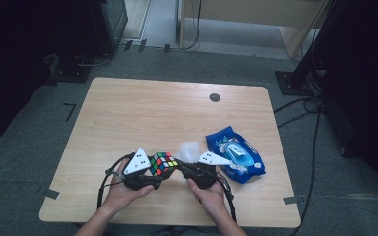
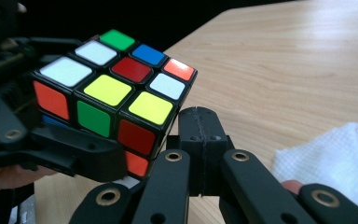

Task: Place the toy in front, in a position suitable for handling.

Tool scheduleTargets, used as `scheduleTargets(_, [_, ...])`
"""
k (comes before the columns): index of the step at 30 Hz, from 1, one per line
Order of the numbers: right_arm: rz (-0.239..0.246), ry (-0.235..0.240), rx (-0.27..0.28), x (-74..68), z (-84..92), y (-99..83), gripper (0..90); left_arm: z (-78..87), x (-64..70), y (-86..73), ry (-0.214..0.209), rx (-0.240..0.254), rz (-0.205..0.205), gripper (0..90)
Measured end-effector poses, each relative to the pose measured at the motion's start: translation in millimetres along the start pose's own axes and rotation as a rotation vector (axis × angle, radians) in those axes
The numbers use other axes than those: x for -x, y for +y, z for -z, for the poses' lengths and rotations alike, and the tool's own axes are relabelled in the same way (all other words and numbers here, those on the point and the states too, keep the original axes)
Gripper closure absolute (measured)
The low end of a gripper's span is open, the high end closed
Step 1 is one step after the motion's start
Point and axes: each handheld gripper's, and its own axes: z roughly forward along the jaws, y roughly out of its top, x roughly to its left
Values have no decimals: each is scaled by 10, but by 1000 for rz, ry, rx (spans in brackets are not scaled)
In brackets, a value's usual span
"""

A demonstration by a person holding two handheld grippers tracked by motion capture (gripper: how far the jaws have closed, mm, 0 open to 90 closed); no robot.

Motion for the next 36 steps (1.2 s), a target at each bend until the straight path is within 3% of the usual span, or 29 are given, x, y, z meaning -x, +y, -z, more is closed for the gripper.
scheduleTargets(3, [23,14,22,-23,16,22,900,0,-7,-4,-5,-1,7,340])
scheduleTargets(6, [85,-15,3,-55,19,46,900,-1,10,-1,33,-8,-15,341])
scheduleTargets(8, [211,-116,-21,-80,44,96,842,4,-5,-4,42,-8,-8,342])
scheduleTargets(10, [241,-162,-18,-29,113,155,803,20,-37,-14,39,-6,5,341])
scheduleTargets(12, [235,-182,-30,76,211,208,805,34,-73,-30,46,-5,18,342])
scheduleTargets(15, [176,-152,-128,264,279,222,774,32,-133,-55,56,-11,41,342])
scheduleTargets(17, [192,-179,-163,337,265,173,748,18,-154,-72,63,-19,52,342])
scheduleTargets(20, [243,-207,-217,366,164,86,715,4,-157,-88,70,-29,56,341])
scheduleTargets(21, [256,-242,-248,355,124,57,723,2,-159,-92,70,-31,57,341])
scheduleTargets(23, [246,-283,-294,352,66,15,754,7,-165,-96,70,-33,57,341])
scheduleTargets(25, [201,-301,-316,342,56,-14,823,19,-174,-96,74,-30,62,342])
scheduleTargets(28, [149,-300,-331,306,54,-62,891,34,-192,-97,77,-25,66,341])
scheduleTargets(30, [121,-236,-325,279,28,-90,877,37,-195,-99,78,-26,65,342])
scheduleTargets(33, [104,-122,-253,251,24,-59,760,46,-194,-100,77,-26,62,341])
scheduleTargets(34, [104,-105,-216,250,41,-16,713,49,-197,-100,75,-26,63,341])
scheduleTargets(36, [138,-121,-168,275,70,50,656,49,-206,-103,74,-31,63,341])
